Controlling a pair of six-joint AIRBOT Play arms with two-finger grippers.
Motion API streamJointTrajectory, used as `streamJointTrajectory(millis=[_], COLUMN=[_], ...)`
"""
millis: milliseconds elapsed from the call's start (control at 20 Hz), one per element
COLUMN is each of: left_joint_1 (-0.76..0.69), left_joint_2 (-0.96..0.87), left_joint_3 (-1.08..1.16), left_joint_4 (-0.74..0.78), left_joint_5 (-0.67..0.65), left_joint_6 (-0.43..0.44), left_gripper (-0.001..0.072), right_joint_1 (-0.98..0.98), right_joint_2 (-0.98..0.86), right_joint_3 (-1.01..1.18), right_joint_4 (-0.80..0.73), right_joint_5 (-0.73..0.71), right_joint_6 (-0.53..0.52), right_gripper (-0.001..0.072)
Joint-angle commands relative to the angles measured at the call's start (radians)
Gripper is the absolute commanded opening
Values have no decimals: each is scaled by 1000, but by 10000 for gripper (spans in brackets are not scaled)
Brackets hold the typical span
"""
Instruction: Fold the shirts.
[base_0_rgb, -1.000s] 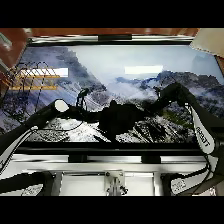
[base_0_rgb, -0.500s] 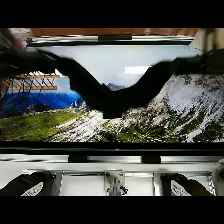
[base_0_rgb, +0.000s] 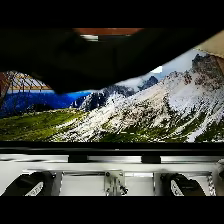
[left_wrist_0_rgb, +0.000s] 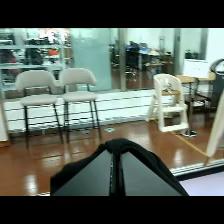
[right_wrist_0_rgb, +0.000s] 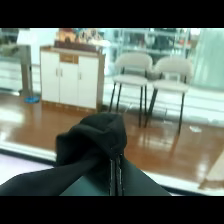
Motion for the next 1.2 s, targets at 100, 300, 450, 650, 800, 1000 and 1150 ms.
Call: streamJointTrajectory(millis=[100,300,450,650,800,1000,1150], left_joint_1=[1,41,48,29,-9,-9,36], left_joint_2=[-42,-220,-452,-811,-1009,-1089,-1041], left_joint_3=[4,3,3,3,3,4,3], left_joint_4=[233,254,240,101,45,21,-47], left_joint_5=[-34,-125,-312,-417,-483,-676,-826], left_joint_6=[-37,-30,-35,-55,-214,-172,3], left_gripper=[28,28,28,29,49,698,672], right_joint_1=[0,0,0,0,0,0,0], right_joint_2=[-43,-59,-62,-146,-242,-259,-259], right_joint_3=[-54,-470,-863,-1148,-1164,-1164,-1164], right_joint_4=[-136,-122,-84,5,32,31,33], right_joint_5=[-412,-534,-289,31,64,77,39], right_joint_6=[133,285,366,417,416,397,374], right_gripper=[58,58,58,57,58,58,58])
